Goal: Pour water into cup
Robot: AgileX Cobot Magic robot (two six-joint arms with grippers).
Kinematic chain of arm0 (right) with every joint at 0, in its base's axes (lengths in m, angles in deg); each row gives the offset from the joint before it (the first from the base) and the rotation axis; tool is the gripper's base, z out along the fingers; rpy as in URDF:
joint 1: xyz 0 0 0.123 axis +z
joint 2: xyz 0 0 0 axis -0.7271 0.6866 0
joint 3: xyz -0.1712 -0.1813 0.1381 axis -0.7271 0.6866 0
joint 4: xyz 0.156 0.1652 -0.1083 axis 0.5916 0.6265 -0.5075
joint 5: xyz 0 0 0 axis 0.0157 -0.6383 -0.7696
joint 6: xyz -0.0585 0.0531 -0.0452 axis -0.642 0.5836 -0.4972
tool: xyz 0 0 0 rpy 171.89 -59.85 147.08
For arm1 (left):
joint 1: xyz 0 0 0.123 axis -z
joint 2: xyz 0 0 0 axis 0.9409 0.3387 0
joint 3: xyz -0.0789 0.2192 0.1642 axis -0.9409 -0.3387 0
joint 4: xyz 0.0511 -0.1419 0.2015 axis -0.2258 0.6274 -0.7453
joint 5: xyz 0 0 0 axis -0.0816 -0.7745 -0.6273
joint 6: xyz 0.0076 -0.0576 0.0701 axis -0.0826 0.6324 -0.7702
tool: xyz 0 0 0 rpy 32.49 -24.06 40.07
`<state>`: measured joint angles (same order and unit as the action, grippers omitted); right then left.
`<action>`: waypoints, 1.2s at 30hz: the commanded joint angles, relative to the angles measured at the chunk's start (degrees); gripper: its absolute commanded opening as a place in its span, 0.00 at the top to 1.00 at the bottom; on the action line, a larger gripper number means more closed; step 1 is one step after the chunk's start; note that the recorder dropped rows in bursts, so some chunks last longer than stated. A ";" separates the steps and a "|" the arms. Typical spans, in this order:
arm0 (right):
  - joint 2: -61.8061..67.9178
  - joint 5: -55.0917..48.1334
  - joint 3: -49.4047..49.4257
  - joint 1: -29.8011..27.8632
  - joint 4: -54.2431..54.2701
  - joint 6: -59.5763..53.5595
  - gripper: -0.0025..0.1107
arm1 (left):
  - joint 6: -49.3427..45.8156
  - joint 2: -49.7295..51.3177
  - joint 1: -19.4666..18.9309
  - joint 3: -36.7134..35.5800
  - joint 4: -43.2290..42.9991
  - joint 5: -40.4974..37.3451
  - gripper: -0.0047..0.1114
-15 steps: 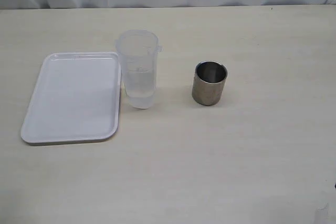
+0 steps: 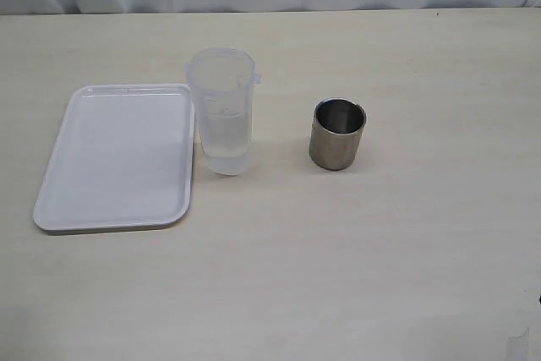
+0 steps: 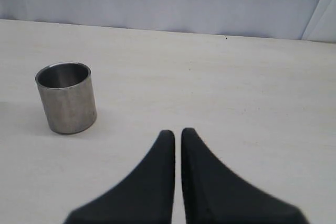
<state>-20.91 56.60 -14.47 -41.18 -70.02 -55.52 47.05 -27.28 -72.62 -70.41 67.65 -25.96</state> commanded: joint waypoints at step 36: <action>1.21 53.98 0.17 0.00 0.12 7.49 0.31 | 23.38 18.48 0.43 8.86 -20.01 60.47 0.06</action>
<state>-20.74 109.86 -14.47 -41.18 -70.02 -48.30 67.37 -12.38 -72.62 -61.87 52.28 30.93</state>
